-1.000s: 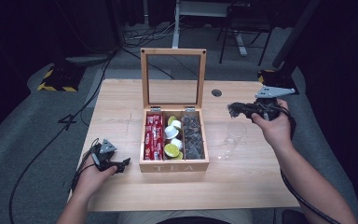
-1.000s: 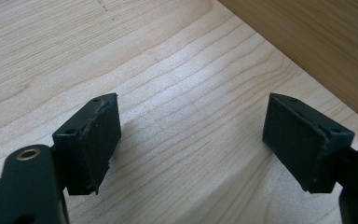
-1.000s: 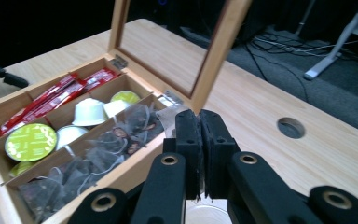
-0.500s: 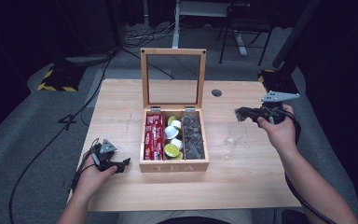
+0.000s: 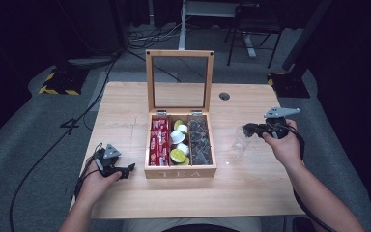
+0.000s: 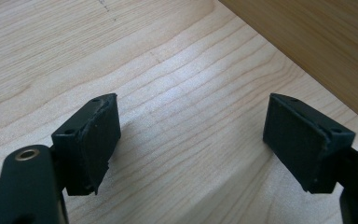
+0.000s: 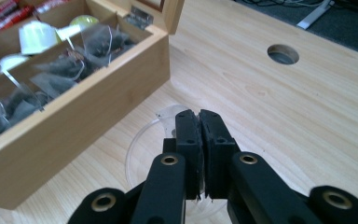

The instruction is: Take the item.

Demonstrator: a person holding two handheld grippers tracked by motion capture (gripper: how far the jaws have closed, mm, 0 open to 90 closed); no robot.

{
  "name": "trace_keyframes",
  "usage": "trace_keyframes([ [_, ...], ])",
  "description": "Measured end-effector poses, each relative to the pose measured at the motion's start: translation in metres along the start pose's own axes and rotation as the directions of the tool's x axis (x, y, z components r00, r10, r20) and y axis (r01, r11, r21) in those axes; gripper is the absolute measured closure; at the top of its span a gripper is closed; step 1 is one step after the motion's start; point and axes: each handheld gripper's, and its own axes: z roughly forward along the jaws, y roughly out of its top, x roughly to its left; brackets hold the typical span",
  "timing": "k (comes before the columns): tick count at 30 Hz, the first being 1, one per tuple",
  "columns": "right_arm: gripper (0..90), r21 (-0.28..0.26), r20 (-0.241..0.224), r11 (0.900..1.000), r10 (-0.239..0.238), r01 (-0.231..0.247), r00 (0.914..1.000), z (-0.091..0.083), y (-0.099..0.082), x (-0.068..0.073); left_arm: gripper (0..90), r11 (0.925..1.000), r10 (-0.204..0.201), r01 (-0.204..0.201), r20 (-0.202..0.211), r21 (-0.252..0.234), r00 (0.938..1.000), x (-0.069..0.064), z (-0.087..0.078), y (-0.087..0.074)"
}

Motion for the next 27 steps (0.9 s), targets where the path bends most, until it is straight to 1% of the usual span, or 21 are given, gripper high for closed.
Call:
trace_keyframes([
  [6,87.2,0.024,-0.017,0.9997,0.003,-0.003,0.9999,0.008,-0.009,0.001,19.2,1.0000,-0.001,0.001,0.000,0.001,1.0000,0.000,0.001,0.001],
  [7,84.9,0.025,-0.025,0.9996,0.009,-0.008,0.9996,0.009,-0.010,0.001,19.2,1.0000,-0.001,0.001,0.000,0.000,1.0000,0.000,0.001,0.001],
  [9,73.2,0.023,-0.045,0.9996,0.017,-0.016,0.9988,0.009,-0.011,0.001,19.2,1.0000,0.001,-0.001,-0.001,0.003,1.0000,0.001,0.001,0.001],
  [11,69.0,0.015,-0.048,0.9998,0.015,-0.014,0.9987,0.008,-0.010,0.002,19.2,1.0000,0.001,-0.001,-0.002,0.000,1.0000,0.001,0.001,0.001],
  [15,58.2,-0.018,-0.045,0.9994,0.028,-0.029,0.9986,0.004,-0.009,0.001,19.2,1.0000,0.001,-0.001,-0.002,0.000,1.0000,0.001,0.001,0.001],
  [20,51.2,-0.047,-0.056,0.9972,0.056,-0.058,0.9969,-0.001,-0.007,-0.002,19.2,1.0000,0.001,-0.001,-0.002,0.000,1.0000,0.001,0.001,0.001],
  [24,46.2,-0.065,-0.051,0.9962,0.054,-0.057,0.9972,-0.010,-0.006,-0.001,19.3,1.0000,-0.001,0.000,0.001,0.000,1.0000,0.001,0.001,0.001],
  [27,41.5,-0.071,-0.042,0.9959,0.053,-0.056,0.9977,-0.020,-0.008,-0.001,22.5,0.9999,-0.015,0.015,0.000,-0.007,0.9999,0.003,0.000,0.001],
])
